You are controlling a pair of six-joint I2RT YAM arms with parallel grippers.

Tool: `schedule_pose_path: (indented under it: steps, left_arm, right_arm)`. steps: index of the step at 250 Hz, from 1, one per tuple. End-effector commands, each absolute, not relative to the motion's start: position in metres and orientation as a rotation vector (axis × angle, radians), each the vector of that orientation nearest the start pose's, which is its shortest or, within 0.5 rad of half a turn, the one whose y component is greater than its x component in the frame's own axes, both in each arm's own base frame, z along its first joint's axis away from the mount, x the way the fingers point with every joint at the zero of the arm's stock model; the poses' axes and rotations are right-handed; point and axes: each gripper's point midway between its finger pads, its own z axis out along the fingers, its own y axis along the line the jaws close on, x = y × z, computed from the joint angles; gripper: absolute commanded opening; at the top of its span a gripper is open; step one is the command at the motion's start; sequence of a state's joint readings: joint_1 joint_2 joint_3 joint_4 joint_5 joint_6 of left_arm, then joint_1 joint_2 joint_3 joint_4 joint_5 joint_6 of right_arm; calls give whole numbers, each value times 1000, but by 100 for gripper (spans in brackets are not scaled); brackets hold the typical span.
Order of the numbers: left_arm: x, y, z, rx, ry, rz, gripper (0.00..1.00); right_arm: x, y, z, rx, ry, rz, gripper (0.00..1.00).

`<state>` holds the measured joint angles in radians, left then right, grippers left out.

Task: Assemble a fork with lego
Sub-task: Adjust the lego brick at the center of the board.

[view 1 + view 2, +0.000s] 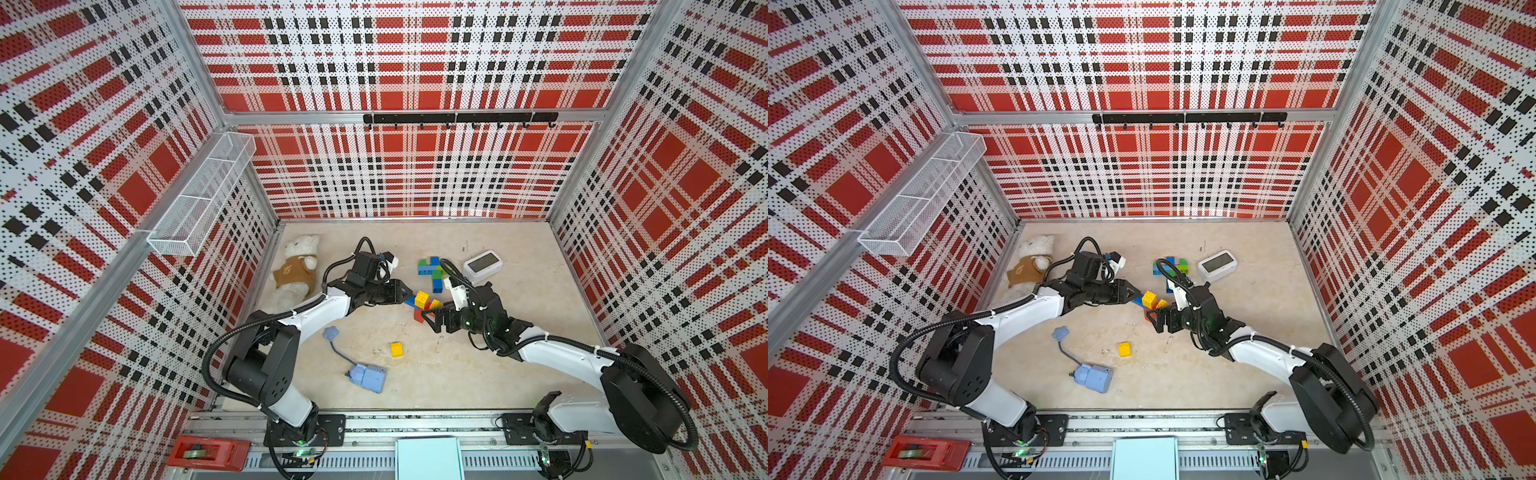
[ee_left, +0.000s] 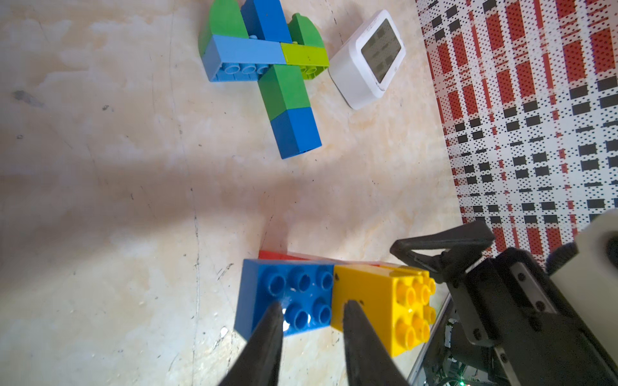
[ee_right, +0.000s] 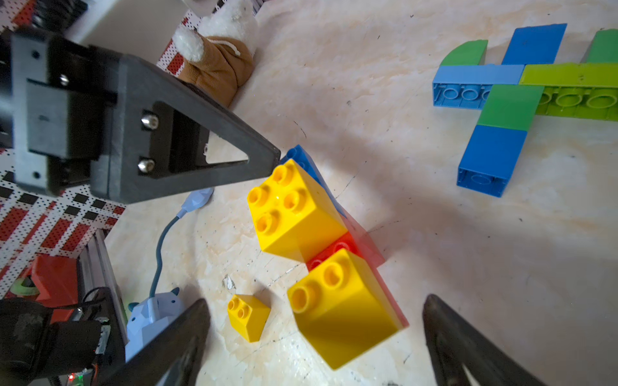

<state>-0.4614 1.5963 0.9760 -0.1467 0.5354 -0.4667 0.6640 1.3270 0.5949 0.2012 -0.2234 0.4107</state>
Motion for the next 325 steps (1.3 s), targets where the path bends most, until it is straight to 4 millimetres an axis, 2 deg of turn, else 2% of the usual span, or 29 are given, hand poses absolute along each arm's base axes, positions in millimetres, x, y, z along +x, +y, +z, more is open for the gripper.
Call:
schedule_pose_path:
  steps: [1, 65, 146, 206, 237, 290, 325]
  left_arm:
    - [337, -265, 127, 273, 2450, -1079, 35]
    - [340, -271, 147, 302, 2393, -1101, 37]
    - [346, -276, 156, 313, 2370, -1113, 38]
    - [353, -282, 168, 336, 2338, -1126, 40]
    - [360, -286, 163, 337, 2357, -1101, 41]
    - [377, -290, 136, 350, 2499, -944, 42]
    - [374, -288, 121, 380, 2581, -862, 40]
  right_arm:
    - [287, 272, 141, -460, 2134, 827, 100]
    - [290, 273, 125, -484, 2203, 764, 100]
    - [287, 264, 105, -512, 2300, 649, 100]
    - [291, 259, 102, -494, 2326, 594, 100]
    - [295, 248, 98, -447, 2354, 517, 98]
    - [302, 229, 99, -338, 2363, 408, 97]
    - [306, 226, 99, -298, 2368, 378, 97]
